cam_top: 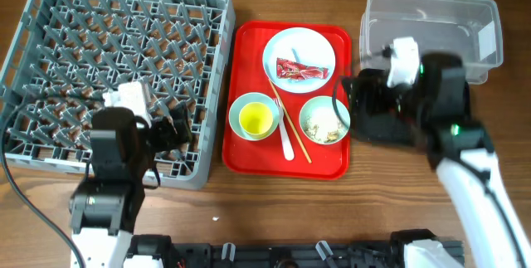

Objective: Sort waste into correct bins and load items into the dishwasher rack
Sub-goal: 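Raise the right gripper and move it over the plate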

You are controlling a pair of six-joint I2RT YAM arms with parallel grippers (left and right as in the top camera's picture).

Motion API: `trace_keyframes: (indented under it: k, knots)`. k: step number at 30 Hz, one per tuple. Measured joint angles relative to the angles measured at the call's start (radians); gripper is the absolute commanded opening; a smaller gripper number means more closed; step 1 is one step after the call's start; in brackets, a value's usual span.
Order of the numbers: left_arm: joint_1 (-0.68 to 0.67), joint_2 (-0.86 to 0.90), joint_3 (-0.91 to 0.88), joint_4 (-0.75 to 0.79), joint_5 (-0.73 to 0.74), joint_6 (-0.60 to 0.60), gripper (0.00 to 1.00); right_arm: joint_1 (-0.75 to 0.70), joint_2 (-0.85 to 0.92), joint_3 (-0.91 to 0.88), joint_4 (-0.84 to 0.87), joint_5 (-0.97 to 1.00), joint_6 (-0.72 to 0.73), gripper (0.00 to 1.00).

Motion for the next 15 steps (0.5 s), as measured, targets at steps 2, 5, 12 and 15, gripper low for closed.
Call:
trace_keyframes:
  k: [2,5,12,15]
  knots:
    - [0.000,0.025,0.013,0.000,0.000,0.000,1.00,0.000,0.087,0.114,-0.114,-0.029,-0.066,1.00]
    - [0.000,0.042,0.015,-0.003,0.000,0.000,1.00,0.002,0.205,0.270,-0.258,-0.045,-0.184,1.00]
    - [0.000,0.043,0.015,-0.003,0.000,0.000,1.00,0.002,0.294,0.386,-0.347,-0.039,-0.360,1.00]
    - [0.000,0.043,0.015,-0.003,0.000,0.000,1.00,0.002,0.294,0.392,-0.347,-0.036,-0.359,1.00]
